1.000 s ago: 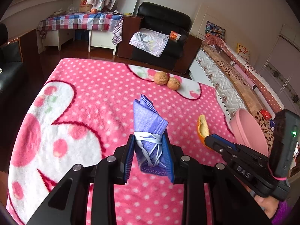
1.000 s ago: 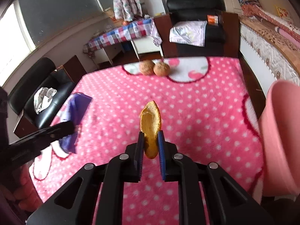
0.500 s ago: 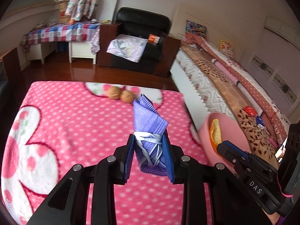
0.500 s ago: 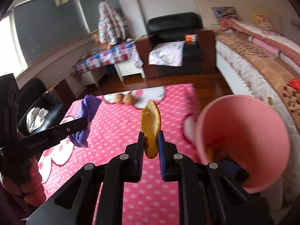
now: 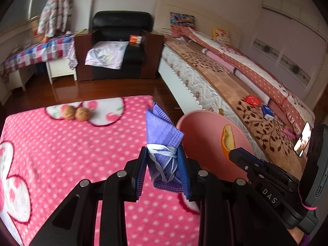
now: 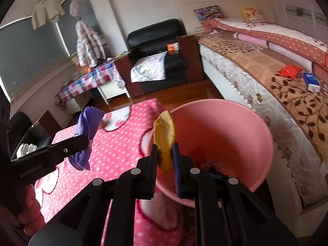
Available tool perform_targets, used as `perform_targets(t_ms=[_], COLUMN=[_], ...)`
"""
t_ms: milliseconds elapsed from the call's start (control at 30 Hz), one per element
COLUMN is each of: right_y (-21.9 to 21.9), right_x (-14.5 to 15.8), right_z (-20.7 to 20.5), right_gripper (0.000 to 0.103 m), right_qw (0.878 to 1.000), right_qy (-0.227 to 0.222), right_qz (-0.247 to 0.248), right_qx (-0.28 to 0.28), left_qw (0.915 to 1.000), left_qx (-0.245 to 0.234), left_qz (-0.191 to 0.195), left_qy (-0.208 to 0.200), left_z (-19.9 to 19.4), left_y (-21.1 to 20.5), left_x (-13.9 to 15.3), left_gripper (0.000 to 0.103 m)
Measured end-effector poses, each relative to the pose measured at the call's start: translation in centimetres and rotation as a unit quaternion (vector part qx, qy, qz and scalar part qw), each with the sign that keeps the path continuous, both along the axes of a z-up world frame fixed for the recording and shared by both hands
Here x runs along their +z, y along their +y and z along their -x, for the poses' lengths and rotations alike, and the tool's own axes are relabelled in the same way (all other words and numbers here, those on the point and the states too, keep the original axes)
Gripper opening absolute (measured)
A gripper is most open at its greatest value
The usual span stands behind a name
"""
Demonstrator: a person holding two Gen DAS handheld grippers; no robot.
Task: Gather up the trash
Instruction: 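Carry the mask and peel into the pink bucket and open both tools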
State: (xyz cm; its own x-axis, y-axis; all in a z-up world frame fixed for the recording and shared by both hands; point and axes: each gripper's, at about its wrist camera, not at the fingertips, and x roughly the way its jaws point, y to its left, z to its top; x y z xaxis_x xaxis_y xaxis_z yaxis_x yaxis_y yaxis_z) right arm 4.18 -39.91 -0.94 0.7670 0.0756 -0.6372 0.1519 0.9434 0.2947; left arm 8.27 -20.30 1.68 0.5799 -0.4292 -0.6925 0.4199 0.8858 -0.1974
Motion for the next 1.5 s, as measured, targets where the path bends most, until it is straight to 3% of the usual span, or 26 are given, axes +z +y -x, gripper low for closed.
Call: perform_targets(t_ms=[533,1167,1500], right_y=[-3.5,-5.1,-6.0], right_x=[-1.8,-3.7,-4.4], right_z=[0.0,-0.3,-0.2], right_gripper=[0.015,0.015,0.015], right_qw=[1.0,0.999,0.998], right_qy=[0.012,0.04,0.045], right_qz=[0.004,-0.003,-0.009], right_qx=[-0.021,-0.029,-0.04], left_qw=[0.9993,0.9973,0.9961], left_qx=[-0.029,-0.045,-0.067], left_qz=[-0.021,-0.05,-0.043], left_qy=[0.008,0.031,0.038], left_z=[-1.5,-2.0,-2.3], left_y=[-6.6,-9.3,-10.3], left_x=[-1.9,-4.5,-5.1], left_gripper=[0.029,0.029,0.029])
